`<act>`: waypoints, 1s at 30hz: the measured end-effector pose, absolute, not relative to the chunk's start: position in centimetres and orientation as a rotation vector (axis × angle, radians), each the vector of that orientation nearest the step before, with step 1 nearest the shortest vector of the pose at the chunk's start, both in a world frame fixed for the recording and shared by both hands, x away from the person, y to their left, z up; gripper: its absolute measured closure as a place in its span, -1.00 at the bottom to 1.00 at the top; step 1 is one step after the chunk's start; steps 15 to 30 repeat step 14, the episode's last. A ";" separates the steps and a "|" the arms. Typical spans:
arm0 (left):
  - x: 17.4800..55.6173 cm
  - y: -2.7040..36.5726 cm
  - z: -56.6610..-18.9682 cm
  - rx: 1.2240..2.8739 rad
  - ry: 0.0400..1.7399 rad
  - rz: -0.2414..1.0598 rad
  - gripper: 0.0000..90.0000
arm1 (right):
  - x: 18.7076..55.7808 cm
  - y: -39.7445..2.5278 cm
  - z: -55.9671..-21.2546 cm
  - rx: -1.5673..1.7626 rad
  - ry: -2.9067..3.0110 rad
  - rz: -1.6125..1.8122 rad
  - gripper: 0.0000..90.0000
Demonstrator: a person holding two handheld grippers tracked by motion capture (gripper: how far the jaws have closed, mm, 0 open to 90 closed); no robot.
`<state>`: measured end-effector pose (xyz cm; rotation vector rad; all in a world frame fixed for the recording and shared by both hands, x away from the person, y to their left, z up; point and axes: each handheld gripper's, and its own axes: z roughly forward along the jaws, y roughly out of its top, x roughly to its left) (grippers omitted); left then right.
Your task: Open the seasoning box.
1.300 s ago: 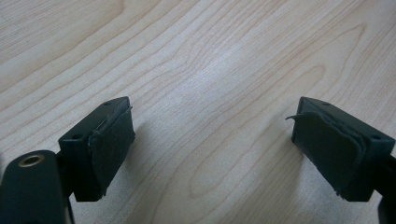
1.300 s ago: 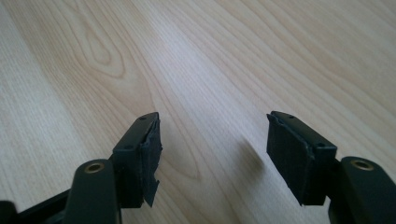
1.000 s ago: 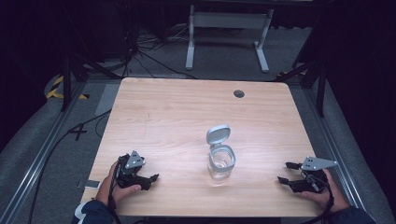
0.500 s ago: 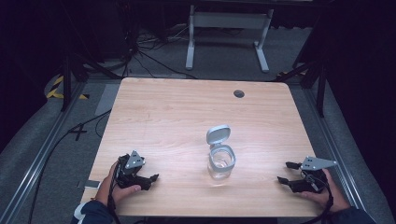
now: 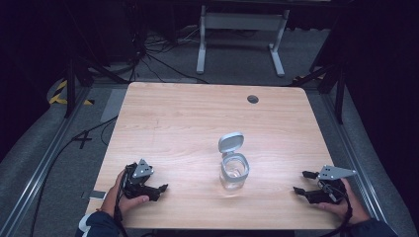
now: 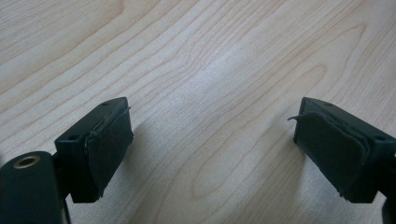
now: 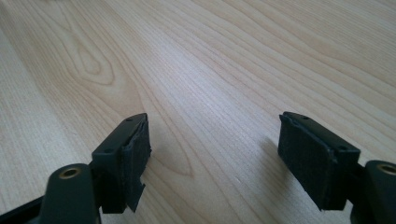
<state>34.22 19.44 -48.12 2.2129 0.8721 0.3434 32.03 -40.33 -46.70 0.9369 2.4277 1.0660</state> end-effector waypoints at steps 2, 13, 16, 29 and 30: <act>34.2 19.5 -48.1 2.221 0.872 0.344 -0.75 | 32.0 -40.3 -46.7 0.937 2.428 1.066 -0.44; 34.5 19.4 -48.1 2.218 0.872 0.347 -0.79 | 32.0 -40.3 -46.7 0.935 2.426 1.065 -0.45; 34.4 19.4 -48.1 2.216 0.875 0.344 -0.79 | 32.0 -40.3 -46.7 0.936 2.426 1.065 -0.45; 34.4 19.4 -48.1 2.216 0.875 0.344 -0.79 | 32.0 -40.3 -46.7 0.936 2.426 1.065 -0.45; 34.4 19.4 -48.1 2.216 0.875 0.344 -0.79 | 32.0 -40.3 -46.7 0.936 2.426 1.065 -0.45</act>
